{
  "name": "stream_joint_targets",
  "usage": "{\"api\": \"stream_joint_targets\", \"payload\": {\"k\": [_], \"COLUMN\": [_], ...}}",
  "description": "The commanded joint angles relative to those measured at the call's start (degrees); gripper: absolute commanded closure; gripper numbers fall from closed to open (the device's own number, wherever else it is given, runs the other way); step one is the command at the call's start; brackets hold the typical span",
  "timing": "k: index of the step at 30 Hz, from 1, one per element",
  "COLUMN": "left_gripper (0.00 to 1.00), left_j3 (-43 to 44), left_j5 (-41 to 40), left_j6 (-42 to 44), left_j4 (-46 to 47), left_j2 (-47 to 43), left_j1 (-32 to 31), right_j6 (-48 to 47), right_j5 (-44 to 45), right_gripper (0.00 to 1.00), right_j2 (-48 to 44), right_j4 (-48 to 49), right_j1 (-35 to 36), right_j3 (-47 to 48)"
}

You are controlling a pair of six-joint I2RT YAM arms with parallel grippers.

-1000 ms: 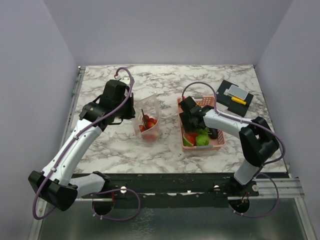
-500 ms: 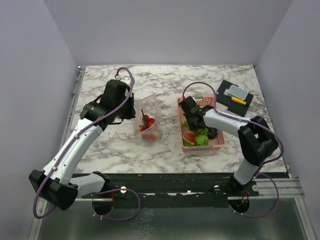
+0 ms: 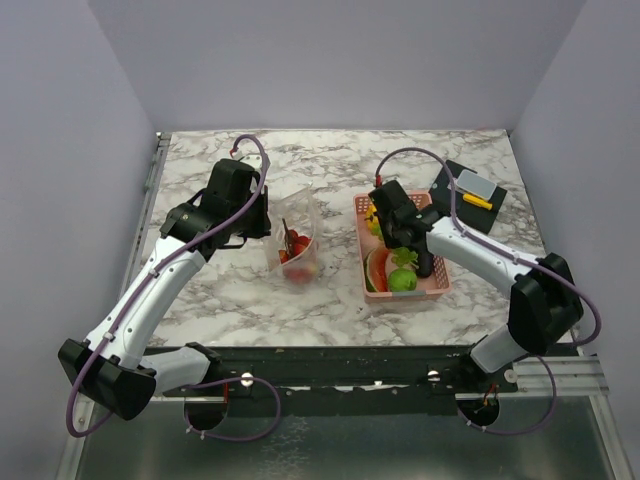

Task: Place the food in the zip-top bag and seal the zipper
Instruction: Pick up the fake fruit from the bin, then place the fake fruit in the zipper food storage bag.

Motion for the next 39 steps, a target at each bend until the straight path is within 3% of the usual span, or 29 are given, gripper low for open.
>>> {"api": "stream_joint_targets", "payload": {"k": [1, 12, 22, 28, 39], "left_gripper": [1.0, 1.0, 1.0, 1.0, 1.0], "left_j3": [0.59, 0.47, 0.31, 0.18, -0.63], "left_j5": [0.4, 0.41, 0.46, 0.43, 2.93], "left_j6": [0.54, 0.25, 0.13, 0.08, -0.39], "left_j4": [-0.04, 0.28, 0.67, 1.06, 1.96], "left_j2": [-0.47, -0.69, -0.84, -0.76, -0.77], "left_j1": [0.02, 0.07, 0.07, 0.11, 0.06], "right_j6": [0.21, 1.83, 5.76, 10.65, 19.87], "right_j5": [2.89, -4.83, -20.91, -27.88, -29.34], "right_gripper": [0.99, 0.99, 0.99, 0.99, 0.99], "right_j2": [-4.17, -12.96, -17.5, -18.59, -15.87], "right_j4": [-2.94, -3.74, 1.03, 9.42, 23.74], "right_j1": [-0.15, -0.15, 1.47, 3.03, 6.56], "right_j3": [3.34, 9.05, 15.69, 16.5, 16.79]}}
